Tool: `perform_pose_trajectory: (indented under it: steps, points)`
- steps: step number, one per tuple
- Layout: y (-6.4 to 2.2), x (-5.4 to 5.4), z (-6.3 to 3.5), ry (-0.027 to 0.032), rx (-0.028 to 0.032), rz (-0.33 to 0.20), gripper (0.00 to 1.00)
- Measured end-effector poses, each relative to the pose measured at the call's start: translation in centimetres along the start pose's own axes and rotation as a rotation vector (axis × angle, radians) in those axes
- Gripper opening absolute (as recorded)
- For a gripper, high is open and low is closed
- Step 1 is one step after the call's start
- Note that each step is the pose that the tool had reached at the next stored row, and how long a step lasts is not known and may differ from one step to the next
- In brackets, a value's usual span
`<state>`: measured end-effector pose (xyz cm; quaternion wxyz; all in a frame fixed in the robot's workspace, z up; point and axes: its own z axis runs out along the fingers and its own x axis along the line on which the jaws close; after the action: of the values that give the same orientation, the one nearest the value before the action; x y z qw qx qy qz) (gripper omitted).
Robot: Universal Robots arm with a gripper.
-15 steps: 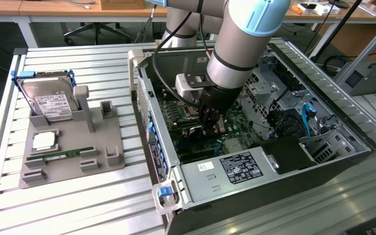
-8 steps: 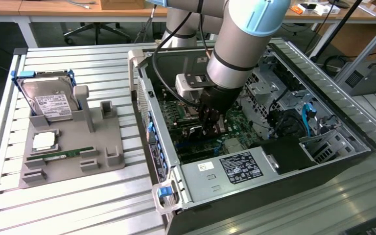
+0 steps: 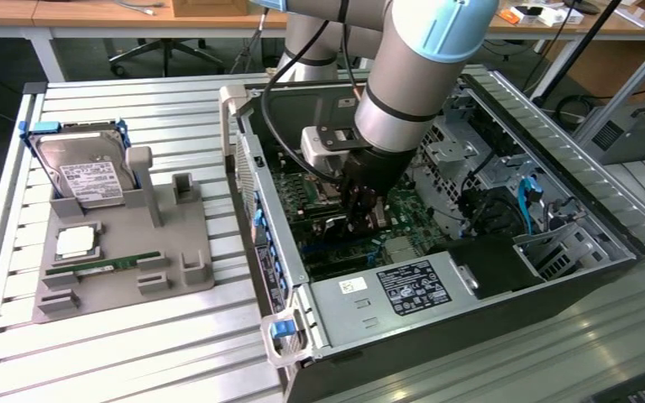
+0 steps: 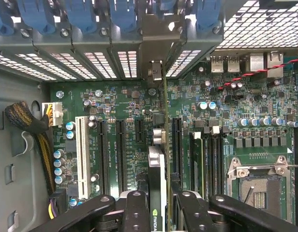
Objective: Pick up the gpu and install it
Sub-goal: 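Insert the gpu into the slot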
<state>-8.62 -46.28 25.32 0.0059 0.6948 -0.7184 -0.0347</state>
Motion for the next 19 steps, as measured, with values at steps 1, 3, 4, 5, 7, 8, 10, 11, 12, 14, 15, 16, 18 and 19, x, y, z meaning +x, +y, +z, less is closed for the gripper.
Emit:
perform_pose_trajectory:
  steps: [1, 3, 4, 5, 7, 8, 10, 11, 12, 14, 15, 16, 18, 19]
  points:
    - [0.00, 0.00, 0.00, 0.0000, 0.0000, 0.000, 0.27]
    - [0.01, 0.00, 0.00, -0.0001, 0.0001, 0.000, 0.27]
    - [0.01, -0.01, 0.00, 0.0001, 0.0000, 0.000, 0.27]
    - [0.01, -0.05, -0.01, 0.0002, 0.0000, 0.000, 0.27]
    - [0.01, -0.08, 0.00, 0.0000, 0.0000, 0.000, 0.27]
    - [0.01, -0.09, 0.00, 0.0000, 0.0000, 0.000, 0.27]
    - [0.01, -0.16, 0.00, 0.0001, 0.0000, 0.000, 0.27]
    - [0.01, -0.17, 0.01, 0.0000, 0.0000, 0.000, 0.27]
    - [0.01, -0.17, 0.01, 0.0001, 0.0000, 0.001, 0.27]
    - [0.01, -0.18, 0.01, 0.0000, 0.0001, 0.001, 0.27]
    - [0.01, -0.18, 0.01, -0.0001, 0.0001, 0.002, 0.27]
    - [0.01, -0.18, 0.01, 0.0000, 0.0001, 0.004, 0.27]
    - [0.01, -0.18, 0.10, 0.0007, 0.0007, 0.017, 0.27]
    - [0.01, -0.18, 0.11, 0.0011, 0.0008, 0.021, 0.27]
